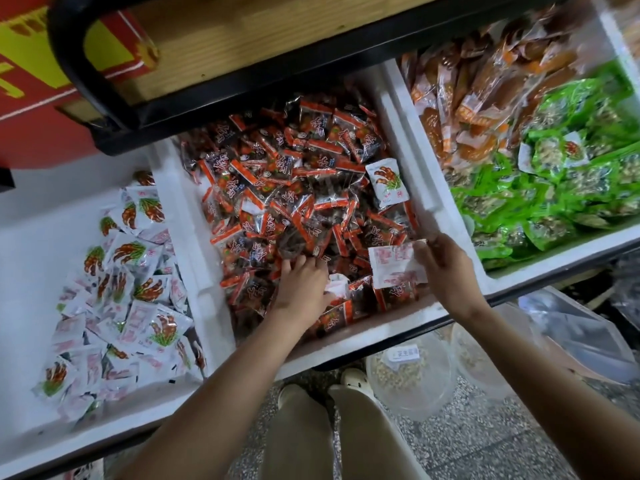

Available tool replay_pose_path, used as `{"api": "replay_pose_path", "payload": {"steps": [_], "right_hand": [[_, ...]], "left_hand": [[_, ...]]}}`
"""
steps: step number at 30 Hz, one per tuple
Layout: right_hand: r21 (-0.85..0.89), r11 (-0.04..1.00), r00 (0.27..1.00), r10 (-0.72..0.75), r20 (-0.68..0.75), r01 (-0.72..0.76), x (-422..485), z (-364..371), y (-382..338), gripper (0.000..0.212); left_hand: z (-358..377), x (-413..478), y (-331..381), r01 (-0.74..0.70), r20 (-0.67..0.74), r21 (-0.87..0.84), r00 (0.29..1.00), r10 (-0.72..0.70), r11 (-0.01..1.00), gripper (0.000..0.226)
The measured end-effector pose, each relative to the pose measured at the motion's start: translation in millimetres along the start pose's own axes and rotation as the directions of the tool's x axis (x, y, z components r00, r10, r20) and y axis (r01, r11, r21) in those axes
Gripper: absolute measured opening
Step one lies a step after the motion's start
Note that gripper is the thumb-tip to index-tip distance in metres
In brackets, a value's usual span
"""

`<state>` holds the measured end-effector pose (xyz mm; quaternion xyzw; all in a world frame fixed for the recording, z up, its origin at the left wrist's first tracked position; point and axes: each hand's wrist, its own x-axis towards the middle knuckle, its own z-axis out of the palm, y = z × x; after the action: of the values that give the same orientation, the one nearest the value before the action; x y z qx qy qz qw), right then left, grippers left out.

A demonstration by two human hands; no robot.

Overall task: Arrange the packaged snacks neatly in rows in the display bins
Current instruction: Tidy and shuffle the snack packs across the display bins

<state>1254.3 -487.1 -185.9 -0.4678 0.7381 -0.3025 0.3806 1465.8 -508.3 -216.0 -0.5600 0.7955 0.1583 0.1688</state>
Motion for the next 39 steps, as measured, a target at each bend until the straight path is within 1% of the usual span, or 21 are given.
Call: {"api": "replay_pose_path", "payload": {"steps": [2,4,6,7,8,9,10,12,13,14,16,19,20,22,24,27,30,31,33,36,39], "right_hand": [[-0.003,1.0,1.0,0.019,-0.005,-0.019,-1,-5,5,0.025],[0.008,0.999,0.999,0.043,0.006,-0.043,-2,-6,12,0.024],[0.001,0.999,0.999,0.047,0.012,-0.047,-4,-7,16,0.018],[0.003,0.999,0.999,0.036,0.013,-0.036,-4,-8,16,0.019],[-0.002,1.0,1.0,0.021,0.019,-0.021,-3,-9,16,0.021],[-0.022,1.0,0.999,0.0,0.033,0.001,-2,-9,15,0.023],[-0.052,0.998,0.998,-0.029,0.061,0.032,0,-9,13,0.022],[-0.074,0.992,0.986,-0.09,0.143,0.101,3,-6,6,0.018],[-0.054,0.99,0.975,-0.121,0.184,0.133,4,-2,2,0.019],[-0.022,0.986,0.963,-0.154,0.223,0.163,4,2,-3,0.019],[0.033,0.975,0.933,-0.219,0.284,0.219,5,11,-14,0.014],[0.069,0.957,0.919,-0.288,0.27,0.28,14,19,-29,0.006],[0.077,0.957,0.92,-0.291,0.263,0.281,18,20,-33,0.004],[0.094,0.956,0.922,-0.294,0.251,0.279,25,22,-40,0.004],[0.105,0.946,0.914,-0.323,0.244,0.306,30,24,-44,0.006],[0.029,0.922,0.905,-0.384,0.184,0.385,45,30,-40,0.003],[-0.159,0.926,0.94,-0.341,0.028,0.341,76,34,-24,0.025],[-0.24,0.921,0.95,-0.314,0.009,0.306,86,35,-19,0.033],[-0.359,0.9,0.967,-0.253,0.036,0.249,104,40,-10,0.048],[-0.441,0.866,0.972,-0.219,0.088,0.236,115,57,-3,0.06],[-0.459,0.864,0.976,-0.217,0.03,0.207,117,65,-8,0.054]], "left_hand": [[-2,-3,-4,0.011,-0.028,-0.115,1.0,-0.014,0.993,0.038],[-4,-7,-5,-0.011,-0.057,-0.181,0.998,0.0,0.983,0.028],[-4,-13,-5,-0.059,-0.147,-0.259,0.989,0.021,0.964,0.02],[-4,-14,-6,-0.076,-0.205,-0.334,0.979,0.006,0.94,0.017],[-6,-16,-6,-0.073,-0.251,-0.438,0.967,-0.043,0.896,0.016],[-10,-16,-5,-0.048,-0.267,-0.556,0.956,-0.123,0.83,0.015],[-15,-15,-4,-0.018,-0.261,-0.679,0.94,-0.218,0.734,0.016],[-25,-10,-2,0.029,-0.182,-0.868,0.91,-0.372,0.495,0.026],[-28,-8,0,0.057,-0.121,-0.913,0.908,-0.4,0.405,0.031],[-32,-6,3,0.083,-0.066,-0.936,0.913,-0.402,0.341,0.034],[-35,-4,10,0.115,0.007,-0.954,0.932,-0.363,0.277,0.029],[-39,-7,20,0.151,0.098,-0.974,0.953,-0.286,0.167,0.012],[-42,-8,22,0.154,0.126,-0.984,0.961,-0.248,0.094,0.013],[-47,-8,24,0.134,0.137,-0.99,0.978,-0.158,-0.033,0.028],[-52,-7,24,0.1,0.103,-0.994,0.986,-0.13,-0.034,0.034],[-49,-1,19,0.055,0.048,-0.998,0.98,-0.195,0.032,0.033],[-45,7,12,0.023,0.005,-0.998,0.961,-0.277,0.061,0.032],[-43,9,9,0.008,-0.017,-0.997,0.954,-0.301,0.08,0.032],[-39,14,5,-0.008,-0.05,-0.992,0.94,-0.339,0.124,0.033],[-32,21,0,-0.022,-0.061,-0.994,0.919,-0.39,0.105,0.034],[-27,24,-1,-0.008,-0.034,-0.998,0.908,-0.418,0.065,0.039]]}}
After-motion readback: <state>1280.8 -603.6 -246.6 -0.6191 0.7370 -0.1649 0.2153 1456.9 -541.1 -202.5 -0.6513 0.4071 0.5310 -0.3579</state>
